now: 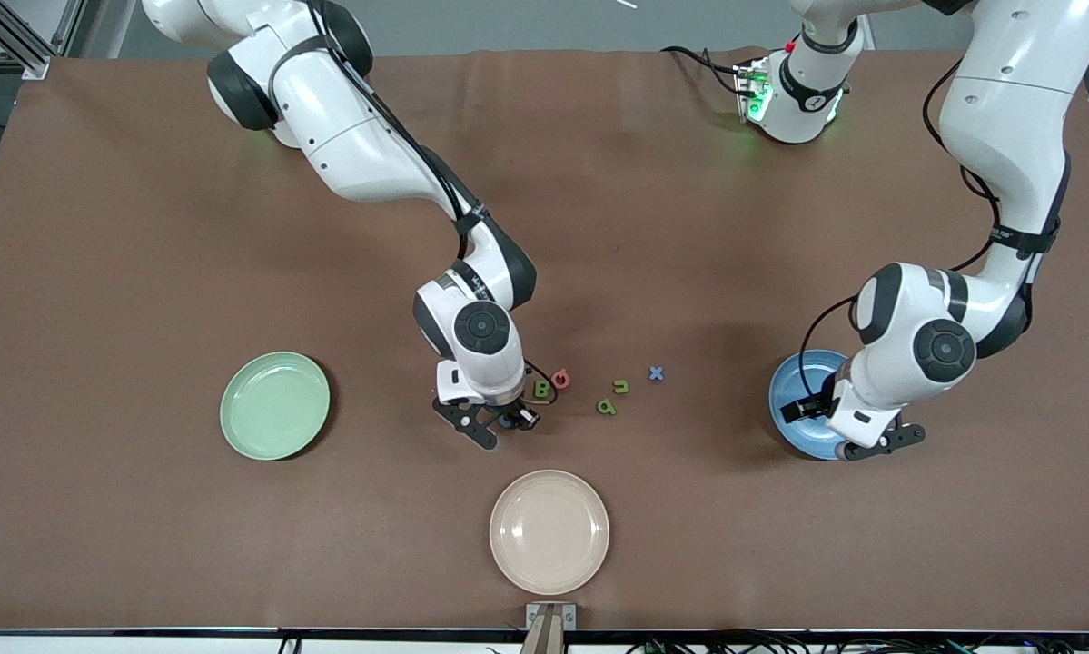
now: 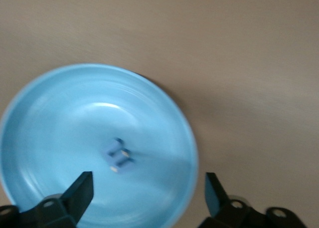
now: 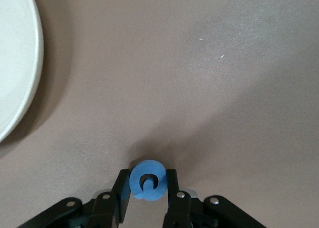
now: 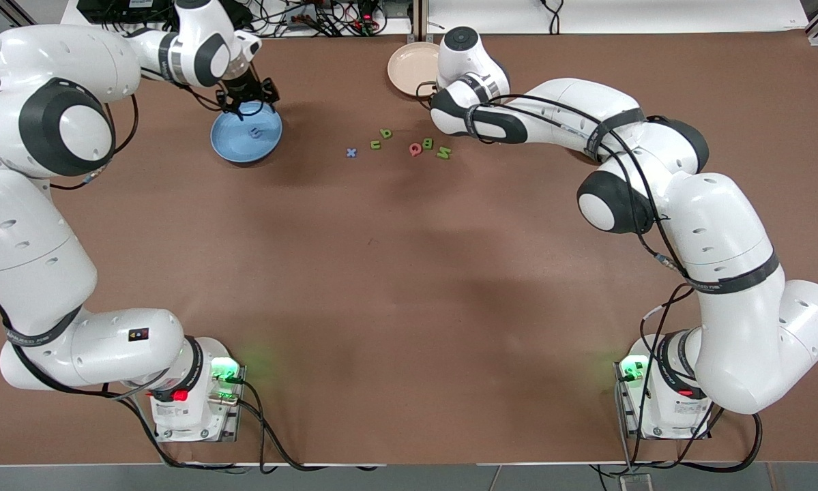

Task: Sort upper and lower case letters into plates
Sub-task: 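Lower the left gripper onto blue x while the right gripper places C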

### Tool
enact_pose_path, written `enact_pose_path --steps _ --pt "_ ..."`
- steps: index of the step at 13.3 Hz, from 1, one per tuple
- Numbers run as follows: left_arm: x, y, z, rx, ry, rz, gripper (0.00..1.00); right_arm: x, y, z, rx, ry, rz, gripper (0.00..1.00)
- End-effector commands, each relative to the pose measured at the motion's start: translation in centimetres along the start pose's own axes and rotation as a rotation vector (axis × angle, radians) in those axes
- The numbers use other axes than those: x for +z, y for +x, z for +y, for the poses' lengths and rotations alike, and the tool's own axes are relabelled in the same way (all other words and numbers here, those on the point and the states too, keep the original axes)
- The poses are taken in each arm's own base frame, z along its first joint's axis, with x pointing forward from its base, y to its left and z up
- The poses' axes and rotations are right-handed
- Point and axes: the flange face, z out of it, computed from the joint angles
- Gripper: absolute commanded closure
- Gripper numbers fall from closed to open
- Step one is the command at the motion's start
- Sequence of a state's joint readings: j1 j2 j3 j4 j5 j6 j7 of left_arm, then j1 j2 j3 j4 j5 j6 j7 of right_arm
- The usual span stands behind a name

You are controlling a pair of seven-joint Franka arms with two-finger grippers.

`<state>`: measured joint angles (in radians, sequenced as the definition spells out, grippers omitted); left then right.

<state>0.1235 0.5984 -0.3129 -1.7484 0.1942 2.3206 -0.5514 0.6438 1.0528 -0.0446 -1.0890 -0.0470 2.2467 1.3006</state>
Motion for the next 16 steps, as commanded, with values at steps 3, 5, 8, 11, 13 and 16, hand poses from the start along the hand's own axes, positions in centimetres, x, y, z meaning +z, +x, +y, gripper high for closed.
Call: enact_pose_path --steps 3,5,8,11,13,16 --pt "-1.3 -5.0 8.4 -0.005 0.016 -0.009 0.0 -3.0 3.7 1.8 -0.155 -0.111 -0.007 1.0" --pt "-0.7 -7.5 11.7 0.045 0.019 -0.017 0.01 -5.3 7.7 4.8 -0.221 -0.162 -0.053 1.0" --pt "0.3 -10.3 15.3 0.128 0.02 -0.026 0.17 -7.5 12.7 10.9 -0.315 -0.174 -0.094 1.0" --pt "2.5 -12.6 18.1 0.237 0.039 0.008 0.27 -8.0 16.7 19.4 -0.41 -0.128 -0.095 1.0" --pt "4.1 -13.0 18.6 0.262 0.028 0.02 0.29 -7.4 18.3 24.4 -0.45 -0.119 -0.103 1.0" --pt "5.4 -14.1 19.8 0.293 0.014 0.024 0.31 -5.7 19.0 28.7 -0.472 -0.089 -0.12 1.0"
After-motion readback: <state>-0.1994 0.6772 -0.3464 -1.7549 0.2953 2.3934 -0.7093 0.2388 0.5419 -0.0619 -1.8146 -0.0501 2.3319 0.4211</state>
